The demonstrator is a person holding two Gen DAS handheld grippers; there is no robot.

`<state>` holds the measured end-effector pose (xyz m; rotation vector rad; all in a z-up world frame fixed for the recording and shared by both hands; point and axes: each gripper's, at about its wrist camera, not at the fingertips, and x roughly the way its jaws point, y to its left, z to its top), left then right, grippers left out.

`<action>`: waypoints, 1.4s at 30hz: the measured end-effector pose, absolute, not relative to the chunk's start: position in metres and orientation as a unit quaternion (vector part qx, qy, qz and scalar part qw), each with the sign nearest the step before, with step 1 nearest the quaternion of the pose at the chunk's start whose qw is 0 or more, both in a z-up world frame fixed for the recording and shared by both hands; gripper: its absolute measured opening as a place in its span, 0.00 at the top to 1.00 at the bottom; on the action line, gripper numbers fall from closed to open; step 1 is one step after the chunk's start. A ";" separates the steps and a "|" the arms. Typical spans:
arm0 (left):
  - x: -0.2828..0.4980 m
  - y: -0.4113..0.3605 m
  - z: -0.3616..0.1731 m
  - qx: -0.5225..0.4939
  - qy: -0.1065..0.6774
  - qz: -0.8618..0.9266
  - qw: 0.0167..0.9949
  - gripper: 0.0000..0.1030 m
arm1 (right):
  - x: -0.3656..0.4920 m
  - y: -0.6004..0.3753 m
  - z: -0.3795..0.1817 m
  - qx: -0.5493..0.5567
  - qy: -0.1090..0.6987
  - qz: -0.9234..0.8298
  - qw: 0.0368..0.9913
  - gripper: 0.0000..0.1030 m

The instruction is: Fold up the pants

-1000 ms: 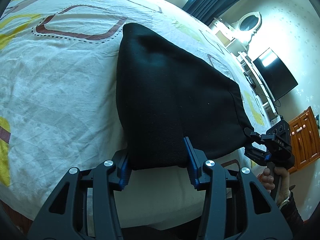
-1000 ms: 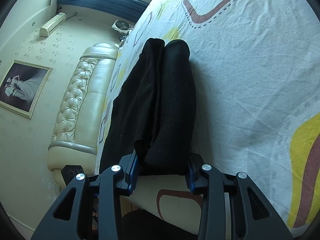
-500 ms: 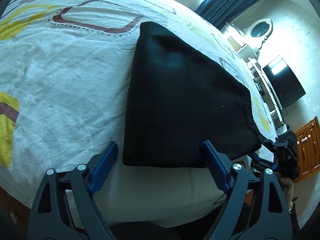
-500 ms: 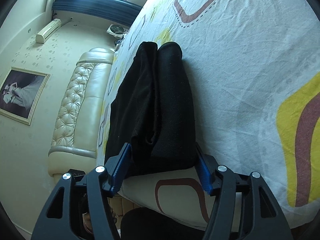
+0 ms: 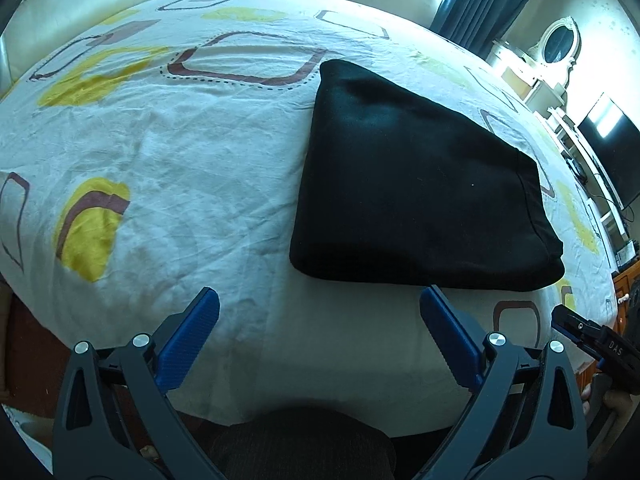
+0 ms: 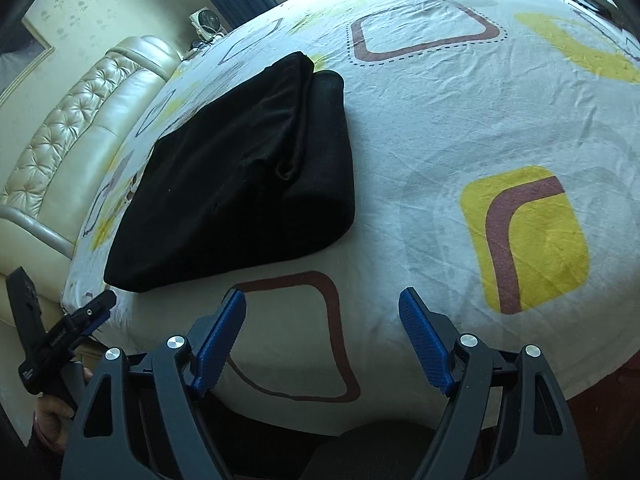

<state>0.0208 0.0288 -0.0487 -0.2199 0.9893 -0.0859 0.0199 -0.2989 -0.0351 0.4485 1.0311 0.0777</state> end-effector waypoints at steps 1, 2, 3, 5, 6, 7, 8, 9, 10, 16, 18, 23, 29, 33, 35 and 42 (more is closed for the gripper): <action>0.012 0.030 -0.045 -0.108 0.465 -0.036 0.878 0.03 | 0.018 -0.296 -0.034 0.206 0.487 0.035 0.848 0.24; 0.004 0.031 -0.041 -0.108 0.457 -0.033 0.882 0.03 | 0.016 -0.293 -0.033 0.198 0.484 0.030 0.852 0.24; -0.004 0.031 -0.038 -0.104 0.451 -0.029 0.886 0.03 | 0.015 -0.290 -0.031 0.186 0.480 0.026 0.857 0.24; -0.015 0.028 -0.031 -0.087 0.438 -0.024 0.894 0.03 | 0.013 -0.283 -0.027 0.165 0.471 0.021 0.866 0.24; -0.020 0.026 -0.029 -0.075 0.430 -0.027 0.899 0.03 | 0.013 -0.279 -0.026 0.155 0.469 0.021 0.869 0.24; -0.022 0.021 -0.024 -0.064 0.421 -0.033 0.904 0.03 | 0.010 -0.277 -0.025 0.148 0.466 0.024 0.872 0.24; -0.026 0.017 -0.021 -0.051 0.411 -0.041 0.909 0.03 | 0.011 -0.272 -0.023 0.141 0.464 0.027 0.874 0.24; -0.028 0.012 -0.018 -0.035 0.401 -0.047 0.914 0.03 | 0.010 -0.268 -0.020 0.134 0.462 0.031 0.876 0.24; -0.029 0.005 -0.015 -0.014 0.390 -0.052 0.919 0.03 | 0.009 -0.264 -0.018 0.129 0.460 0.033 0.878 0.24; -0.036 -0.020 -0.012 0.025 0.376 -0.064 0.924 0.03 | 0.007 -0.252 -0.011 0.114 0.444 0.037 0.888 0.24; -0.033 -0.021 -0.016 0.022 0.388 -0.060 0.919 0.03 | 0.008 -0.252 -0.013 0.117 0.447 0.038 0.886 0.24; -0.032 -0.020 -0.021 0.013 0.401 -0.047 0.915 0.03 | 0.008 -0.252 -0.017 0.120 0.453 0.039 0.882 0.24; -0.032 -0.015 -0.017 0.007 0.395 -0.033 0.918 0.03 | 0.009 -0.250 -0.018 0.120 0.455 0.042 0.882 0.24; -0.031 -0.014 -0.016 0.009 0.395 -0.024 0.919 0.03 | 0.009 -0.249 -0.020 0.121 0.459 0.042 0.879 0.24; -0.031 -0.014 -0.016 0.006 0.396 -0.024 0.918 0.03 | 0.009 -0.249 -0.020 0.121 0.460 0.043 0.879 0.24; -0.030 -0.014 -0.016 0.009 0.399 -0.018 0.917 0.03 | 0.008 -0.248 -0.022 0.122 0.463 0.044 0.877 0.24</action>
